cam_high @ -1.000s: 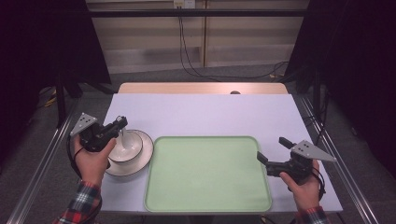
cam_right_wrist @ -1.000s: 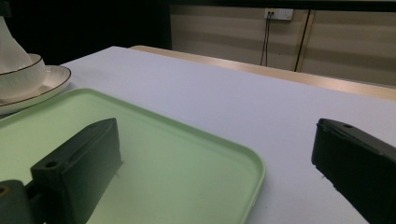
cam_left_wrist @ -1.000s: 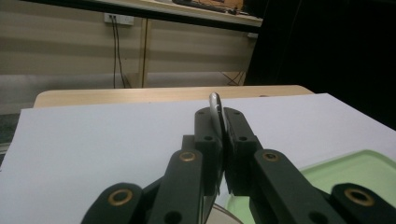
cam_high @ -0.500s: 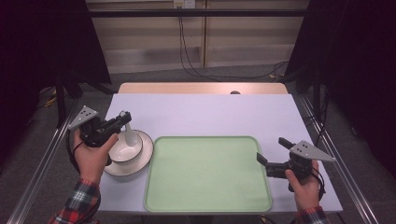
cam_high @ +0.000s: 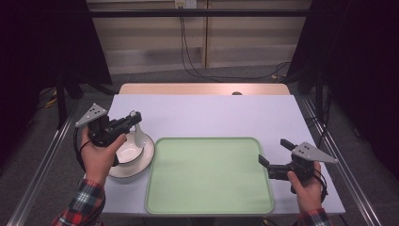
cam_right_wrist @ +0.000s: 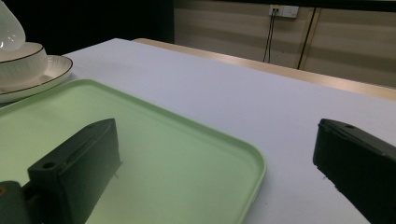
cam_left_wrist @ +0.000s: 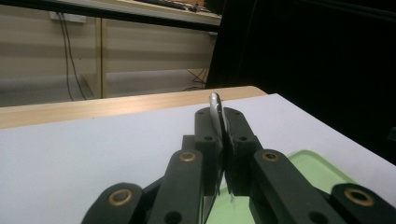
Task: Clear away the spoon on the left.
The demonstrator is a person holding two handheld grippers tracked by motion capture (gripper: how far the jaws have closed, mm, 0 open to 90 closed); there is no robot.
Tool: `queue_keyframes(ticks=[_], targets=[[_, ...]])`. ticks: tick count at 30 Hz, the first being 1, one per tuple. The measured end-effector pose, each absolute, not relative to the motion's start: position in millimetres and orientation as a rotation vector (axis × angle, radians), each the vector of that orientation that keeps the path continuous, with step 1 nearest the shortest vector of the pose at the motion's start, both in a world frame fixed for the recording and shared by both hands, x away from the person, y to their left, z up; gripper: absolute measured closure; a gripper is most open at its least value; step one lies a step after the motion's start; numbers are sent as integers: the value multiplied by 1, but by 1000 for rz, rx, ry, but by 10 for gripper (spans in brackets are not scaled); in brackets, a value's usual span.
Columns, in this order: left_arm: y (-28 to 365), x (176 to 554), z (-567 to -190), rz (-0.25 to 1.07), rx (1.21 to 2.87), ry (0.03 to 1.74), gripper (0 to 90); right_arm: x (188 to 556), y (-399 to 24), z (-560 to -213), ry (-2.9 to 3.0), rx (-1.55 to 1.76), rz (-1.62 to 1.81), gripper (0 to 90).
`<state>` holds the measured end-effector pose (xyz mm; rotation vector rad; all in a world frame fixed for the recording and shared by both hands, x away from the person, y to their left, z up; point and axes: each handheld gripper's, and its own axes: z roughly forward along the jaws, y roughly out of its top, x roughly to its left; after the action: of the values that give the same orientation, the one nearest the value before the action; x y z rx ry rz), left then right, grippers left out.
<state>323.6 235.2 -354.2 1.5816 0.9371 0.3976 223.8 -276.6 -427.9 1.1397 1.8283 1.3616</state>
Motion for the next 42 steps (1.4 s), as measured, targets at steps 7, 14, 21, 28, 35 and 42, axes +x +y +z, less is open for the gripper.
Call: queue_keyframes(ticks=[7, 14, 21, 28, 35, 42], targets=[[226, 324, -352, 361, 1595, 912, 856, 224, -276, -428, 1833, 1131, 1364, 2], [216, 322, -353, 327, 1612, 897, 856, 224, -276, -428, 1834, 1133, 1370, 2], [207, 320, -355, 295, 1619, 876, 856, 224, -276, -428, 1835, 1131, 1368, 2], [199, 319, -358, 270, 1621, 876, 856, 224, -276, -428, 1846, 1123, 1365, 2], [193, 317, -363, 239, 1621, 866, 856, 224, -275, -429, 1849, 1123, 1367, 2], [187, 314, -368, 213, 1617, 860, 856, 224, -275, -429, 1854, 1120, 1367, 2]])
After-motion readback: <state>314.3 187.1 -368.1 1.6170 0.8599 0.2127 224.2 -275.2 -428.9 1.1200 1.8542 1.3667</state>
